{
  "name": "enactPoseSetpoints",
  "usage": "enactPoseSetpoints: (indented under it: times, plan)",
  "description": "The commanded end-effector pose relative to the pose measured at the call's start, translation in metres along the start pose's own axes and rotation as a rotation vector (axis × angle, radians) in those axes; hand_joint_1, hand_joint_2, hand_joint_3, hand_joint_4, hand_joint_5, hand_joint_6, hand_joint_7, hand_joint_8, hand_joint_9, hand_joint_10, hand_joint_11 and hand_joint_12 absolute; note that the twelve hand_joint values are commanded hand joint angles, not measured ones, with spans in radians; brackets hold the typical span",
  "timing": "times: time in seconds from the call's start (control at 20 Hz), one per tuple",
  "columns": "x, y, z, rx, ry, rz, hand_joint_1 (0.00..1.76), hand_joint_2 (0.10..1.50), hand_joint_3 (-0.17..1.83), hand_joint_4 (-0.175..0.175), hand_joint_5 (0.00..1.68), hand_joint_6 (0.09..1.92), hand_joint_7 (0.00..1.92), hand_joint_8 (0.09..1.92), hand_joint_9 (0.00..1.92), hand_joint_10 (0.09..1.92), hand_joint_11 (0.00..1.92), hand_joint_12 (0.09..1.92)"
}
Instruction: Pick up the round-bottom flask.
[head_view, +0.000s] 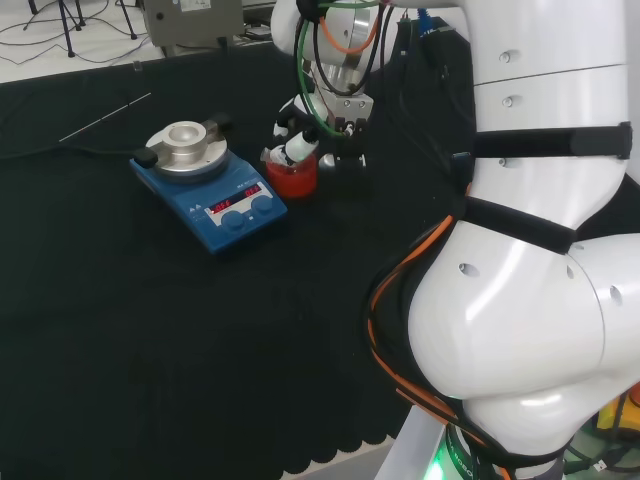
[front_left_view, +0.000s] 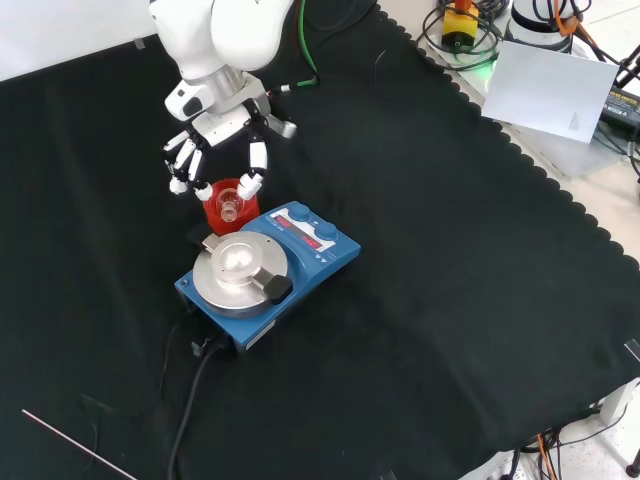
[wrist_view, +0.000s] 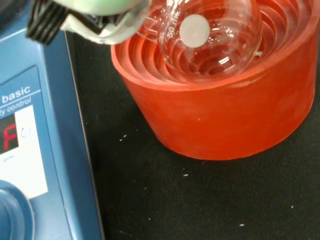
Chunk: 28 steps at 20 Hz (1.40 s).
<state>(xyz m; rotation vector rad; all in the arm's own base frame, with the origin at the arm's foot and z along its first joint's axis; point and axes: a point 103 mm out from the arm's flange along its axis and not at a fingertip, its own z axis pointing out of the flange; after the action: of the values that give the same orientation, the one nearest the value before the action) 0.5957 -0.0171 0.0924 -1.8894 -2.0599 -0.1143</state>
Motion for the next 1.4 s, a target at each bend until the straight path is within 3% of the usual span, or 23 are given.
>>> enactPoseSetpoints:
  times: [0.05, 0.35, 0.8, 1.1, 1.4]
  plan:
    - [0.008, 0.009, 0.012, 0.022, -0.013, 0.006, 0.9, 0.55, 0.67, 0.02, 0.71, 0.77, 0.32, 0.57, 0.46, 0.6, 0.0, 1.32]
    - [0.004, 0.01, 0.015, 0.012, 0.007, -0.012, 0.9, 0.55, 0.66, 0.019, 0.7, 0.76, 0.32, 0.57, 0.46, 0.6, 0.0, 1.32]
    - [0.005, 0.012, 0.019, 0.021, -0.006, -0.009, 0.9, 0.55, 0.66, 0.019, 0.69, 0.76, 0.32, 0.57, 0.46, 0.6, 0.0, 1.32]
    - [0.02, 0.022, 0.034, 0.03, -0.019, -0.005, 0.91, 0.55, 0.66, 0.019, 0.69, 0.76, 0.32, 0.57, 0.46, 0.6, 0.0, 1.32]
    - [0.014, 0.02, 0.036, 0.033, 0.005, -0.005, 0.91, 0.55, 0.66, 0.021, 0.7, 0.76, 0.32, 0.57, 0.46, 0.6, 0.0, 1.32]
